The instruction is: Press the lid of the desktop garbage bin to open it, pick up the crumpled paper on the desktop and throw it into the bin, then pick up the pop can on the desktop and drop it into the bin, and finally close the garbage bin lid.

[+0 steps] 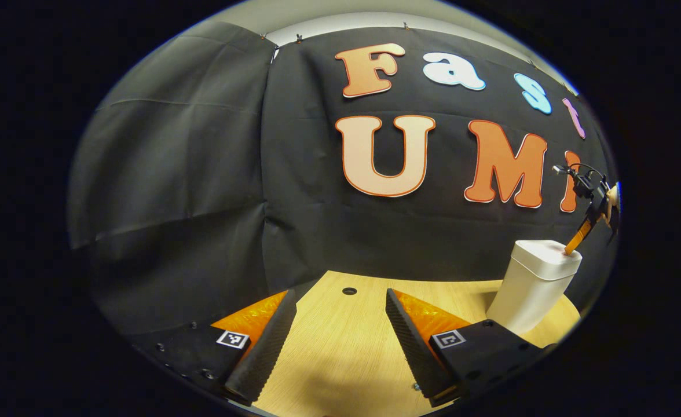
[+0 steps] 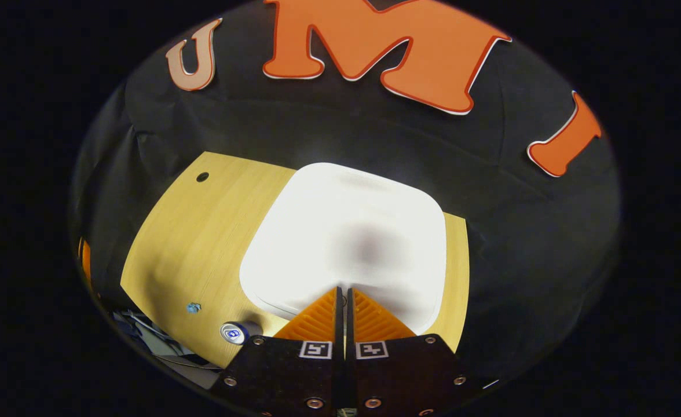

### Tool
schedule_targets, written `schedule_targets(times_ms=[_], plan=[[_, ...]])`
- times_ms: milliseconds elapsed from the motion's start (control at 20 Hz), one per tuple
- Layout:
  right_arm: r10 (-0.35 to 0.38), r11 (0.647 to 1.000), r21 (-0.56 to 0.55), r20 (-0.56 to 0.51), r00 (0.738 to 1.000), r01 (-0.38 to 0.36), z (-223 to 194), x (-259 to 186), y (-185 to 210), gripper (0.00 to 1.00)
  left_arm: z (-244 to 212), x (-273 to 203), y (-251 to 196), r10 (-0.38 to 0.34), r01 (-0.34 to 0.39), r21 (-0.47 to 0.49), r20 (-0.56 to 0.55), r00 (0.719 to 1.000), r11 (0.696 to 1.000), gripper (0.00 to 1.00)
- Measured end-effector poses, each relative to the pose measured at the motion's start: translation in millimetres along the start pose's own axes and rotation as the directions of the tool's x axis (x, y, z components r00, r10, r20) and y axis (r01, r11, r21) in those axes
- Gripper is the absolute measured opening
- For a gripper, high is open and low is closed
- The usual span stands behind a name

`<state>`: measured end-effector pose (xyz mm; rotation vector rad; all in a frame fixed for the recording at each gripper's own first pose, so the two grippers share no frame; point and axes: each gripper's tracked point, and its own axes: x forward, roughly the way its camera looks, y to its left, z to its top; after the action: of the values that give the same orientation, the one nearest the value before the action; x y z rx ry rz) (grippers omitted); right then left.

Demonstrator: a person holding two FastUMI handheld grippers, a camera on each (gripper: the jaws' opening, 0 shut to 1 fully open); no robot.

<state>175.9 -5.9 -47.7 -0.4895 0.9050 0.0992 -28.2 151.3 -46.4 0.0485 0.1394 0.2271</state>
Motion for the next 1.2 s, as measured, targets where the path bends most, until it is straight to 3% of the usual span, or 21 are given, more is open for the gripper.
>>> schedule_targets(times_ms=[200, 300, 400, 650, 750, 900, 1200], plan=[[-0.011, 0.998, -0.065, -0.001, 1.0, 0.011, -4, 4, -4, 0.01, -3, -1, -3, -0.008, 0.008, -0.002, -0.003, 1.0, 1.0, 0.99], [-0.012, 1.0, -0.005, -0.009, 1.0, 0.012, -3, 0, -1, 0.01, -7, -7, -3, -0.004, 0.004, -0.014, -0.004, 1.0, 1.0, 0.99], [-0.014, 1.0, -0.019, 0.008, 1.0, 0.014, -2, -1, -2, 0.01, -7, -11, -3, -0.005, 0.005, -0.017, -0.004, 1.0, 1.0, 0.99], [-0.03, 0.999, 0.023, 0.108, 0.994, 0.028, 8, -4, -4, 0.01, 7, -16, 7, 0.009, -0.009, -0.014, 0.024, 1.0, 1.0, 0.99], [-0.048, 0.996, 0.078, 0.205, 0.978, 0.032, 20, -20, -5, 0.01, 13, -17, 8, 0.012, -0.012, -0.002, 0.038, 0.999, 1.0, 0.99], [-0.092, 0.992, 0.115, 0.363, 0.927, 0.053, 43, -58, -13, 0.01, 22, -19, 2, -0.003, 0.002, 0.019, 0.059, 0.998, 1.0, 0.99], [-0.09, 0.981, 0.192, 0.491, 0.867, -0.007, 35, -97, 0, 0.01, 26, -21, -20, -0.054, 0.052, 0.044, 0.068, 0.996, 0.998, 0.99]])
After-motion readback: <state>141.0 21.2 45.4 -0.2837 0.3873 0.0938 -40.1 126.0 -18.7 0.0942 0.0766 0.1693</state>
